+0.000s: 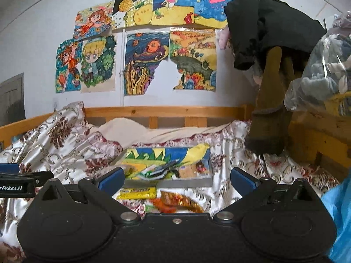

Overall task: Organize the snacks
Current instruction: 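Lift both tools away from the tray back over the remaining snacks, then lower left tool toward yellow wafer bar while right tool approaches orange spicy packet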

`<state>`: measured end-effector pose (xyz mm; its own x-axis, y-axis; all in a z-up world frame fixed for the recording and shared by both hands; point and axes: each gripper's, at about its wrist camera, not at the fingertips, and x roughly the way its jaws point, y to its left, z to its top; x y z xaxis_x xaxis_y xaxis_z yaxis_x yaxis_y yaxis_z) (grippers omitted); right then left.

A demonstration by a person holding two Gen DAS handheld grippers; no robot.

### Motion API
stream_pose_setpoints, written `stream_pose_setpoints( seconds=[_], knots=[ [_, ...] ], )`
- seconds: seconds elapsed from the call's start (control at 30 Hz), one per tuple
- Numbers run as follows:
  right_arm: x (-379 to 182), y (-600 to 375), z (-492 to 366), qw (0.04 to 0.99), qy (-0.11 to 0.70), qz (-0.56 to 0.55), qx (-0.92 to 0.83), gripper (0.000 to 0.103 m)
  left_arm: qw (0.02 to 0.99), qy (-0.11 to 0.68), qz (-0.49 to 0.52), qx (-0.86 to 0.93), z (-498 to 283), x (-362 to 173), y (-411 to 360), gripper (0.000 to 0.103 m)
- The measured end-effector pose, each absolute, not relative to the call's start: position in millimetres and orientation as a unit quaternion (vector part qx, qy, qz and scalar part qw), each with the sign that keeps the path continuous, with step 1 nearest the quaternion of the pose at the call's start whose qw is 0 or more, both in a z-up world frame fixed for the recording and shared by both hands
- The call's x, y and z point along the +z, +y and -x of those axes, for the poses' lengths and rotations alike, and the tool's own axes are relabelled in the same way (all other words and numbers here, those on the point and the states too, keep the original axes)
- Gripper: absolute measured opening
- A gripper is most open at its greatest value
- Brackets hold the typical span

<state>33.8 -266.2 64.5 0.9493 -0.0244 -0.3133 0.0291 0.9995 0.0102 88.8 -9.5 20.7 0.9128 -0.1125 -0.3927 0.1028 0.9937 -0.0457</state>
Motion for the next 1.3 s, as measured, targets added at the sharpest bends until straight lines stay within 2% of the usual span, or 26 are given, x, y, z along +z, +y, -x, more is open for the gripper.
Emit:
stream_pose_setpoints(
  seconds=[0.37,0.53,1.3],
  knots=[
    [63.8,-262.2,-1.2,0.985,0.172,-0.015,-0.014,0.102,0.974,0.222,0.02,-0.047,-60.2,14.0,-1.4,0.103],
    [55.2,-262.2,10.0,0.978,0.203,-0.037,-0.018,0.102,0.972,0.227,0.028,-0.048,-51.0,10.7,1.5,0.103],
    [53.3,-246.9,48.2,0.982,0.19,-0.011,-0.014,0.102,0.968,0.245,0.028,-0.042,-22.3,4.6,1.3,0.103]
  ],
)
